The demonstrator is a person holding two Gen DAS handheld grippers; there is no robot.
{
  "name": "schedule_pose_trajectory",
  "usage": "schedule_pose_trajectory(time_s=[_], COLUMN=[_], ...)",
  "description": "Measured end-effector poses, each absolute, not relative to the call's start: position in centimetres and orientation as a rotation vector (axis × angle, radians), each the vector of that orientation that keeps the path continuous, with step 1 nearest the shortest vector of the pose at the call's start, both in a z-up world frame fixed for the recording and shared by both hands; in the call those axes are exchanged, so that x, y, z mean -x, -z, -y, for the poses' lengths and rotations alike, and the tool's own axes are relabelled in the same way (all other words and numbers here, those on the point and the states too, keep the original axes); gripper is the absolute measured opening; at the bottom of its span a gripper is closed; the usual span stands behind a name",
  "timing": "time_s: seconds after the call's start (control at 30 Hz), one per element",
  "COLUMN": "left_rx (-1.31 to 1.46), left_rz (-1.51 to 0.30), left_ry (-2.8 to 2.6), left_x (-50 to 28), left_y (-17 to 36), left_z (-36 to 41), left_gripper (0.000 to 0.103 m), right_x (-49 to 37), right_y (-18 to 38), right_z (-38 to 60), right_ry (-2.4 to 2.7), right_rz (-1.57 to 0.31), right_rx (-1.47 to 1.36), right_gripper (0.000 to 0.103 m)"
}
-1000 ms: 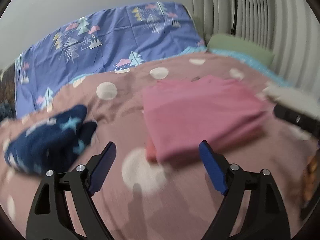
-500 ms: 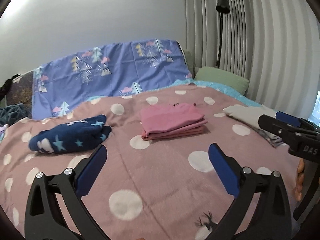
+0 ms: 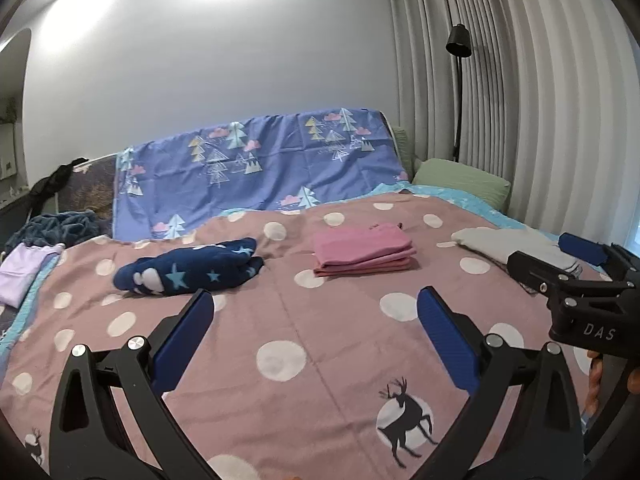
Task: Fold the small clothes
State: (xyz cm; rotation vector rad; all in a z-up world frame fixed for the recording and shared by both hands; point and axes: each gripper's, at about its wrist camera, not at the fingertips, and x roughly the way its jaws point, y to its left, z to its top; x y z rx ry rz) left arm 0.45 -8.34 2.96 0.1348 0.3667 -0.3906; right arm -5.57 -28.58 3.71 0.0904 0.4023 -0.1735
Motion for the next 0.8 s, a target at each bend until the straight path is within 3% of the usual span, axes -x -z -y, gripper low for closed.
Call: schedule_pose_trajectory(time_s=[0.8], left_rx=[-0.119], left_rz=[-0.350], left_ry=[0.334], left_x=[2.9], left_y=[-2.9], left_z=[4.9], left_gripper=[0.102], right_x=[7.8], right_y=[-3.0], right_z=[26.4], right_ry=[0.230], right_rz=[-0.437], right_rx=[-0.044], right_gripper=[0.101])
